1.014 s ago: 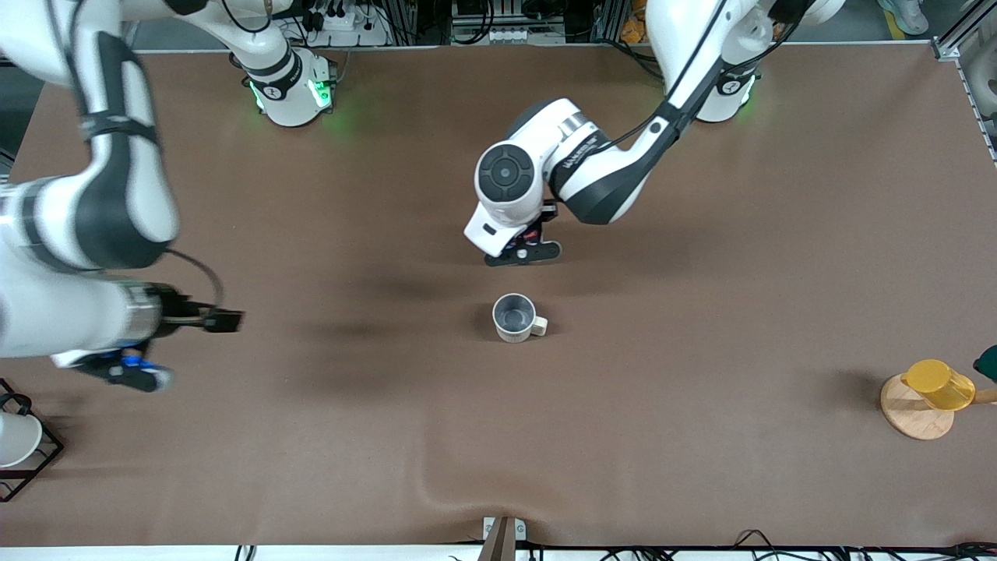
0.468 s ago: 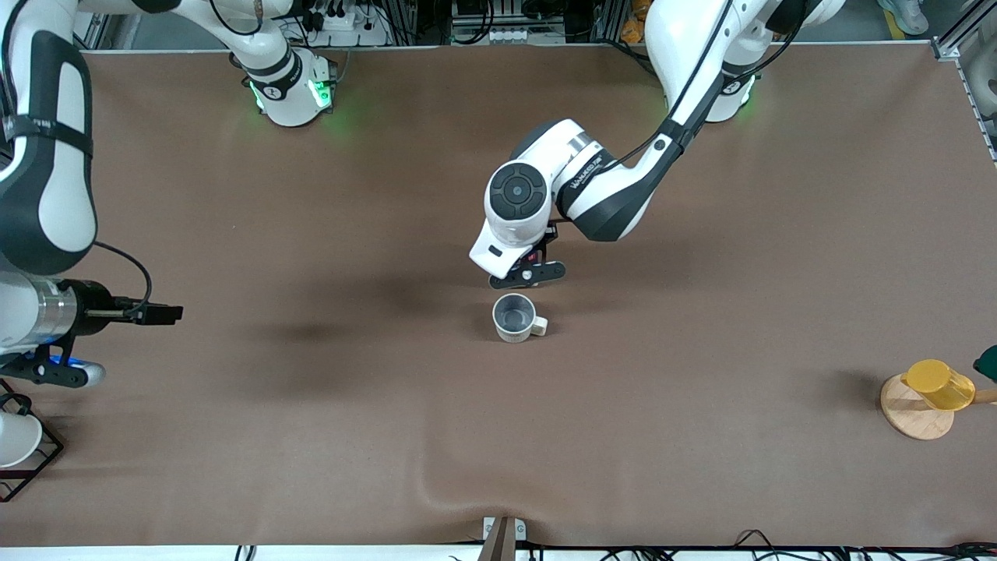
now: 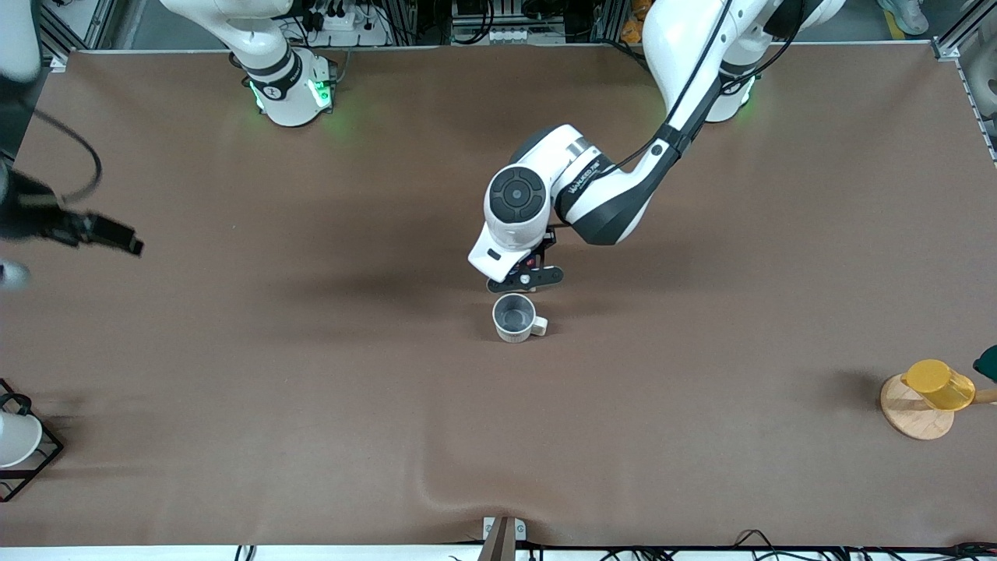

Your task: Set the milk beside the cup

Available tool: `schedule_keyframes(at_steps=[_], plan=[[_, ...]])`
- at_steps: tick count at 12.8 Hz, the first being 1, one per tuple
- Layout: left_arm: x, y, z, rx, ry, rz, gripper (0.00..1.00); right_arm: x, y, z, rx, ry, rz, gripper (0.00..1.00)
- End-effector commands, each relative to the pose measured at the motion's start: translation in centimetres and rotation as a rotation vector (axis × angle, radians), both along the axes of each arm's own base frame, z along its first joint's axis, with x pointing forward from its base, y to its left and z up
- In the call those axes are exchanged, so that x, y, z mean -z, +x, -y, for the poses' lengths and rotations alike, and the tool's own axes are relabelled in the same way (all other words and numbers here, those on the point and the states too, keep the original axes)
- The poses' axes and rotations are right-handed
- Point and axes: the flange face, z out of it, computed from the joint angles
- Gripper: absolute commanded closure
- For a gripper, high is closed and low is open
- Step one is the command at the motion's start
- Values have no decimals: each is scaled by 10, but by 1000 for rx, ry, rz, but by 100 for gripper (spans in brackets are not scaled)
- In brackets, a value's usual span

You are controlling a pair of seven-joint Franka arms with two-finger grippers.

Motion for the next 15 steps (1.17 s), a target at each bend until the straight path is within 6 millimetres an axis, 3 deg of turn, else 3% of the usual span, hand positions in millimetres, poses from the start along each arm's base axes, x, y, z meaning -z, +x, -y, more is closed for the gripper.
schedule_keyframes(at_steps=[1, 5, 8, 13, 15], plan=[[4, 5, 3, 21, 1, 26, 100, 12, -14, 4, -6, -26, 12, 0], [6, 14, -5, 5, 7, 39, 100, 4, -12, 4, -9, -27, 50, 0], [6, 16, -4, 9, -5, 51, 100, -23, -5, 1, -14, -36, 116, 0], [9, 17, -3, 4, -9, 53, 100, -24, -2, 5, -11, -45, 120, 0], [10, 17, -2, -5, -15, 60, 1, -25, -2, 4, -8, -44, 123, 0]])
